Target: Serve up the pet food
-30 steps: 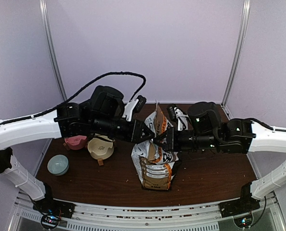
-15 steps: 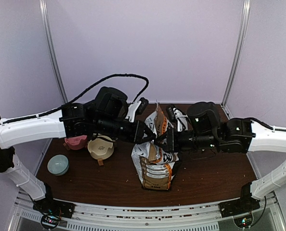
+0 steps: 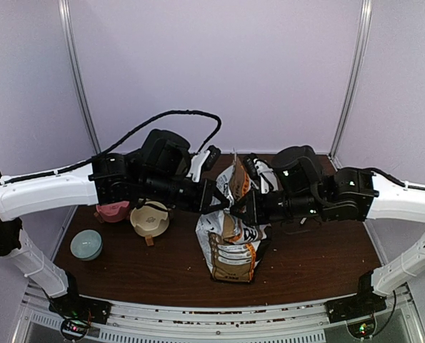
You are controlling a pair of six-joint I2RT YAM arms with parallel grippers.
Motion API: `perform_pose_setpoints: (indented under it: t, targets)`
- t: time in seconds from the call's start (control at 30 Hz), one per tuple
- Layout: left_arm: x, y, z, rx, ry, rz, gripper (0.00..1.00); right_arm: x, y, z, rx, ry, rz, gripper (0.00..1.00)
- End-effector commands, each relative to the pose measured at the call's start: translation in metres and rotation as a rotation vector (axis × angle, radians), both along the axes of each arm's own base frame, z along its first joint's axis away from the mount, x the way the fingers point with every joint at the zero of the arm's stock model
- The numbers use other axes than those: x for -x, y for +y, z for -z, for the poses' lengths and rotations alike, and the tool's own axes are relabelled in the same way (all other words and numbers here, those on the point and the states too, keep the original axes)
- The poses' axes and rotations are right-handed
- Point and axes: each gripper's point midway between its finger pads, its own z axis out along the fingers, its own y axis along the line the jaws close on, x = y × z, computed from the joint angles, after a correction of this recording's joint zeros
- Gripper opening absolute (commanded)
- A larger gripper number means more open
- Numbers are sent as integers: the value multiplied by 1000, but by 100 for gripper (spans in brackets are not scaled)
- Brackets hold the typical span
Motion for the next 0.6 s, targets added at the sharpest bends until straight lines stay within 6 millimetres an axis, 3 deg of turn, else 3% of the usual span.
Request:
perform_pose_setpoints:
  t: [0.0,0.57]
  targets:
    - [-9,3,-21,35,-51,-52,0,-11,-20,15,91,23,123,0]
    - [-8,13,-31,42,-74,-70,0,-18,-31,26,144,42,209,0]
